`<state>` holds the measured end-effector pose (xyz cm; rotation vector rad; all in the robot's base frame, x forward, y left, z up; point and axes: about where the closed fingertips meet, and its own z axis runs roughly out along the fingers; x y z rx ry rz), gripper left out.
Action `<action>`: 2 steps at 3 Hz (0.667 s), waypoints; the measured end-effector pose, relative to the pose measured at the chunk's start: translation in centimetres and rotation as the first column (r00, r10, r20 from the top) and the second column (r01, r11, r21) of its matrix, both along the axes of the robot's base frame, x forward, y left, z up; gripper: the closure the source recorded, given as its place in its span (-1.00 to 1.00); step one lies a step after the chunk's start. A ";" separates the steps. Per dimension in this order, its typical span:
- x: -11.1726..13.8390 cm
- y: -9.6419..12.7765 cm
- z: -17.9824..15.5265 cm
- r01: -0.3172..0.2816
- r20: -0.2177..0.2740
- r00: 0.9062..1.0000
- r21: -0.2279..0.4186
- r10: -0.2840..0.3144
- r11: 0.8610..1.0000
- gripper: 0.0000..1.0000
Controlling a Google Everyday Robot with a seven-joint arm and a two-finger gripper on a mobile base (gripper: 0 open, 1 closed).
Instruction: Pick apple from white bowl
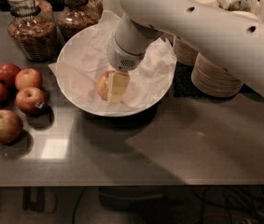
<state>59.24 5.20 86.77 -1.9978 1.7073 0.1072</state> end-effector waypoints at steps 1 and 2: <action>-0.3 0.9 -1.3 -0.028 -0.023 0.999 -0.008 0.028 1.000 -1.00; -0.6 0.7 -2.1 -0.029 -0.042 0.999 -0.010 0.029 1.000 -1.00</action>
Offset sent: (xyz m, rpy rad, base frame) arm -0.0078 -0.0004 -0.0330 -0.0110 0.0705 0.0236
